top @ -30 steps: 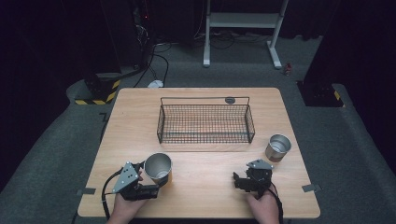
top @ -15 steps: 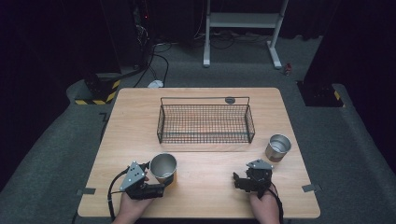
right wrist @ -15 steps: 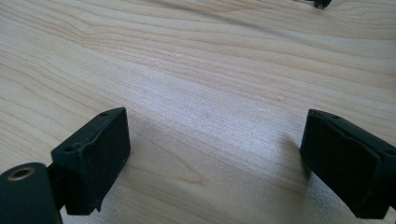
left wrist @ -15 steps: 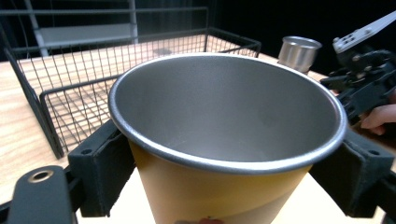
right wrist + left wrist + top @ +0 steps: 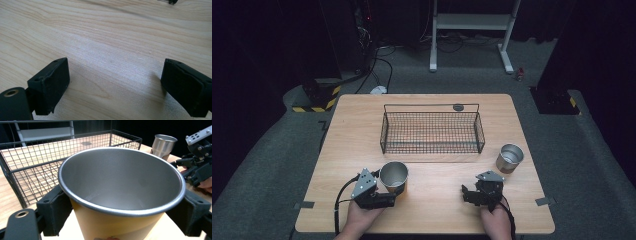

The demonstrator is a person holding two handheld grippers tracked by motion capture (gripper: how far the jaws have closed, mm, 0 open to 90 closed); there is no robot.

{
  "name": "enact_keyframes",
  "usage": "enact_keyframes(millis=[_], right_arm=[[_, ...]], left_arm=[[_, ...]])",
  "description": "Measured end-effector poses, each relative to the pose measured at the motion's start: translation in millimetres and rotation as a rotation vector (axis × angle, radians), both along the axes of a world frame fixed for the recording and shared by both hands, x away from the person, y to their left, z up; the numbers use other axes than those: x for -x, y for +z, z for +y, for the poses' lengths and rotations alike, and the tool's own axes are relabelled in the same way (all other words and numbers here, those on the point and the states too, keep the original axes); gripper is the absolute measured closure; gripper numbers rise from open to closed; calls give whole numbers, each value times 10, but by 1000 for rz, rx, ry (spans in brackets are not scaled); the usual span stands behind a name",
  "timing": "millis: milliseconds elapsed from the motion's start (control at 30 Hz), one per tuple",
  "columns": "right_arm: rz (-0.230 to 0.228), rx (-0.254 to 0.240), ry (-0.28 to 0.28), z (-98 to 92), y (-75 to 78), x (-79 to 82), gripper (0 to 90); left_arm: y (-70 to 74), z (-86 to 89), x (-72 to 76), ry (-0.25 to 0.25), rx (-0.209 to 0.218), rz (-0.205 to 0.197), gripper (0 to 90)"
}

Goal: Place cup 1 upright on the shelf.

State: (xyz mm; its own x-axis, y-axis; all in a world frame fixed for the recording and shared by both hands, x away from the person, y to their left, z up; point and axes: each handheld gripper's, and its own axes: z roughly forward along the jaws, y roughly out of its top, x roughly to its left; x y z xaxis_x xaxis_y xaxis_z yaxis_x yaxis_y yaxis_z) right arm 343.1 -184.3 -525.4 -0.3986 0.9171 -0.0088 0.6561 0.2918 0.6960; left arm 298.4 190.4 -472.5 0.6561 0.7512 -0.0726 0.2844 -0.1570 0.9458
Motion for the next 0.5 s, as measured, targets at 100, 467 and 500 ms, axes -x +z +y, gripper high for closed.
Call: enact_keyframes(millis=[100,467,500], right_arm=[[0,0,0,0,0,0,85],[1,-1,9,6,0,-15,85],[2,-1,9,7,0,-16,85]], left_arm=[[59,-13,-48,6,2,-1,144],[166,-24,-162,19,8,8,144],[175,-25,-175,20,7,7,144]])
